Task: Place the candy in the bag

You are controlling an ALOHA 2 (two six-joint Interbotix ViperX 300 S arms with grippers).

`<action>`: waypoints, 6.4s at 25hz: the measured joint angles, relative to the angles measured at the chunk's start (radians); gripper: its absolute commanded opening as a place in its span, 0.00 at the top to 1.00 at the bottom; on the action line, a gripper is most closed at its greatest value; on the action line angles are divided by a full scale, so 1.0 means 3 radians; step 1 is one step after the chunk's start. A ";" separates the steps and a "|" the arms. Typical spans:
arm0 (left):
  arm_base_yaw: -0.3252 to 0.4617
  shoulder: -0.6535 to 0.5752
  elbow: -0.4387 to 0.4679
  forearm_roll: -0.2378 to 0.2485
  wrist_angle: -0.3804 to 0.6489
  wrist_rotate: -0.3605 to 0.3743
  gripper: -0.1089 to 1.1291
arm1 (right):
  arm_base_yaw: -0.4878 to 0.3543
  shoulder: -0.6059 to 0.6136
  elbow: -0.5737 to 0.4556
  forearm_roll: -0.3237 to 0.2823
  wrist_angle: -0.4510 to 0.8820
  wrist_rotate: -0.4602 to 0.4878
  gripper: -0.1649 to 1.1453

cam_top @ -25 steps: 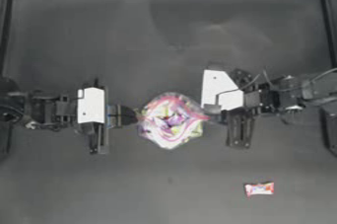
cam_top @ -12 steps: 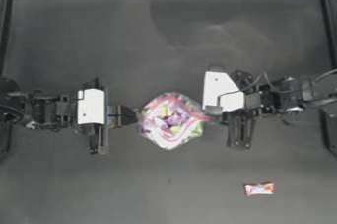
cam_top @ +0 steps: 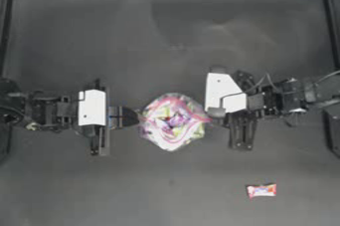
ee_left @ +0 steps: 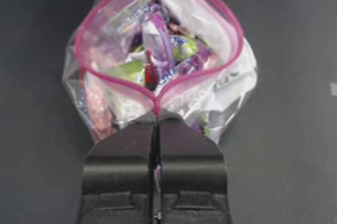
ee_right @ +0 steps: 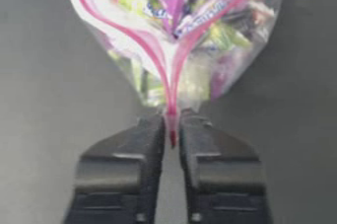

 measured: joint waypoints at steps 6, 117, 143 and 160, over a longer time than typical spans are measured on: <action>0.0000 0.0000 -0.0005 0.0000 0.0005 0.0000 0.88 | -0.0015 0.0000 0.0000 0.0005 -0.0020 0.0000 0.12; 0.0097 0.0000 -0.0031 0.0005 -0.0010 0.0005 0.88 | 0.1825 0.0343 0.0348 -0.0491 0.0634 0.2419 0.21; 0.0082 0.0000 -0.0031 0.0005 -0.0010 0.0005 0.88 | 0.1836 0.0476 0.0225 -0.0465 0.0828 0.2419 0.64; 0.0077 0.0000 -0.0031 0.0010 -0.0010 0.0010 0.88 | 0.1391 -0.0430 0.0092 -0.1401 0.0864 0.2362 0.65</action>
